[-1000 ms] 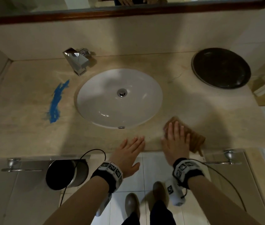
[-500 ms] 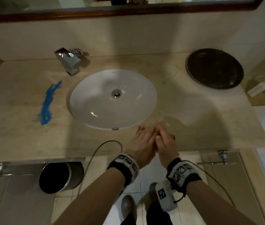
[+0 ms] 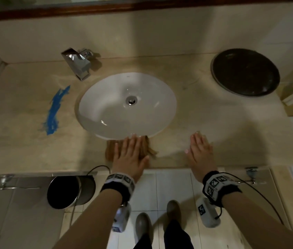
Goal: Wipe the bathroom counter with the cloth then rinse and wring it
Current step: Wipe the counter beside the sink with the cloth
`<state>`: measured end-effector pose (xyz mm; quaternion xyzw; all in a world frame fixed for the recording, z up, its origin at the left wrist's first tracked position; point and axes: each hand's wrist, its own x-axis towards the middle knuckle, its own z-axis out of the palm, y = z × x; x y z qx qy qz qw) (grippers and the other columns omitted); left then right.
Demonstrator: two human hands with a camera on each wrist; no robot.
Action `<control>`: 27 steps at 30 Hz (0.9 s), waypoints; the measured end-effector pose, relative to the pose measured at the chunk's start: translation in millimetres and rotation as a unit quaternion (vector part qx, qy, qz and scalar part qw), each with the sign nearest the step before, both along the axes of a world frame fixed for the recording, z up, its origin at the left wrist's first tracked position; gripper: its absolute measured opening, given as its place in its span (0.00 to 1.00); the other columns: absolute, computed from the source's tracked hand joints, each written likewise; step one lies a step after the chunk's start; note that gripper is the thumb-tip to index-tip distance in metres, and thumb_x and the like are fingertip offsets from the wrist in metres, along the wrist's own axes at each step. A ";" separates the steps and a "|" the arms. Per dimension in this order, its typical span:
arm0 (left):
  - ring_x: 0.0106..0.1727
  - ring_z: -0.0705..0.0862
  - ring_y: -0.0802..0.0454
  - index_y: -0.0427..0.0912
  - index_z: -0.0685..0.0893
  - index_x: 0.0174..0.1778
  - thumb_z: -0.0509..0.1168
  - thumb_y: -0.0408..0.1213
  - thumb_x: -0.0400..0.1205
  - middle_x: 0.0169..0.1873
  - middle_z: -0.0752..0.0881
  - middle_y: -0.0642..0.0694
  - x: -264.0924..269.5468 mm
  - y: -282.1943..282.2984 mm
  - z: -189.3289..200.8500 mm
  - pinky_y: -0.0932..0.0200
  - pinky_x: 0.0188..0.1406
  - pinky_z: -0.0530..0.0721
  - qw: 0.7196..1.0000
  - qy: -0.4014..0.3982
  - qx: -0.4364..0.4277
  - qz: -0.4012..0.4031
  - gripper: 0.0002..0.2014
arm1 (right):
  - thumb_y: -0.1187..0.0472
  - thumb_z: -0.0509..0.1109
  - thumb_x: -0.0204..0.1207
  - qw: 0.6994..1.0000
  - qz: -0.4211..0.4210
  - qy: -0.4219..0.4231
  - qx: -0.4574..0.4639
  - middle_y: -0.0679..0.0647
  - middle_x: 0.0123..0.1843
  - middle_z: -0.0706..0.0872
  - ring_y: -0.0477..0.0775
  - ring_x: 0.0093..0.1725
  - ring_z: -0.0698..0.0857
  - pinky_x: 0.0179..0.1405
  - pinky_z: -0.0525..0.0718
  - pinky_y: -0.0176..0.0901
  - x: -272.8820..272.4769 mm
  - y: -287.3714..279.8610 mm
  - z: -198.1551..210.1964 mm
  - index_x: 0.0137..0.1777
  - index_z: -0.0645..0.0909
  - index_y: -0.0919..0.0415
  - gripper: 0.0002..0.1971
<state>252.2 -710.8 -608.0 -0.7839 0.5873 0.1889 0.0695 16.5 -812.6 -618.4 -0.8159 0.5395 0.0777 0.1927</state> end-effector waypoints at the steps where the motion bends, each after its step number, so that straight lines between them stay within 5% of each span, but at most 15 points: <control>1: 0.82 0.29 0.48 0.54 0.27 0.80 0.33 0.66 0.81 0.80 0.26 0.52 -0.1 0.0 -1.3 0.39 0.79 0.30 1.000 -0.008 0.006 0.022 0.37 | 0.39 0.21 0.72 1.000 -0.003 0.002 -0.001 0.55 0.86 0.34 0.56 0.84 0.36 0.82 0.35 0.56 1.2 0.7 -0.3 0.85 0.38 0.58 0.42; 4: 0.82 0.30 0.45 0.52 0.32 0.83 0.36 0.68 0.80 0.81 0.31 0.48 -46.0 -7.4 -3.5 0.35 0.78 0.30 0.997 0.032 -0.017 0.064 0.40 | 0.38 0.22 0.72 1.000 -0.013 -0.012 0.004 0.53 0.85 0.33 0.53 0.84 0.34 0.81 0.32 0.56 1.4 -0.1 -5.8 0.85 0.38 0.57 0.42; 9: 0.85 0.45 0.46 0.53 0.47 0.85 0.42 0.66 0.83 0.85 0.44 0.52 -80.8 13.1 -2.2 0.38 0.79 0.39 0.994 0.050 -0.045 -0.082 0.36 | 0.38 0.23 0.73 1.000 -0.004 -0.002 -0.006 0.54 0.85 0.33 0.54 0.84 0.33 0.82 0.34 0.58 3.2 3.3 -4.5 0.85 0.38 0.58 0.41; 12: 0.85 0.41 0.49 0.59 0.40 0.84 0.41 0.65 0.83 0.83 0.38 0.55 -24.7 13.4 -5.4 0.40 0.81 0.37 0.996 0.019 -0.044 -0.077 0.34 | 0.40 0.23 0.72 0.999 -0.017 0.025 -0.013 0.55 0.85 0.34 0.56 0.84 0.34 0.82 0.36 0.61 10.3 5.6 1.3 0.85 0.38 0.60 0.42; 15: 0.84 0.34 0.50 0.60 0.30 0.81 0.38 0.65 0.83 0.81 0.30 0.56 30.9 13.0 -4.1 0.41 0.80 0.33 0.999 0.004 -0.020 0.025 0.35 | 0.41 0.26 0.77 0.998 0.024 0.030 -0.046 0.55 0.84 0.34 0.56 0.83 0.32 0.81 0.35 0.64 22.0 12.7 4.1 0.83 0.37 0.61 0.37; 19: 0.80 0.27 0.48 0.54 0.26 0.79 0.32 0.67 0.78 0.81 0.28 0.50 0.3 3.2 -6.8 0.36 0.77 0.27 0.994 0.007 -0.019 0.104 0.38 | 0.41 0.27 0.76 0.996 0.084 0.005 -0.026 0.53 0.84 0.31 0.52 0.82 0.29 0.77 0.22 0.54 45.4 12.6 1.8 0.83 0.33 0.58 0.37; 23: 0.82 0.29 0.47 0.55 0.34 0.83 0.36 0.67 0.82 0.82 0.32 0.52 -62.9 3.2 -5.2 0.36 0.77 0.28 0.998 0.053 -0.028 -0.009 0.37 | 0.42 0.23 0.72 0.998 0.059 0.032 -0.015 0.55 0.85 0.31 0.54 0.84 0.33 0.81 0.31 0.57 54.6 -0.7 -9.4 0.84 0.33 0.59 0.40; 27: 0.83 0.34 0.51 0.61 0.33 0.82 0.35 0.64 0.82 0.81 0.31 0.56 -3.3 21.1 -4.4 0.42 0.78 0.29 0.998 0.019 -0.041 -0.046 0.33 | 0.42 0.27 0.76 0.997 0.054 0.040 -0.040 0.52 0.84 0.27 0.50 0.82 0.29 0.82 0.33 0.54 47.5 4.1 -17.0 0.83 0.28 0.55 0.36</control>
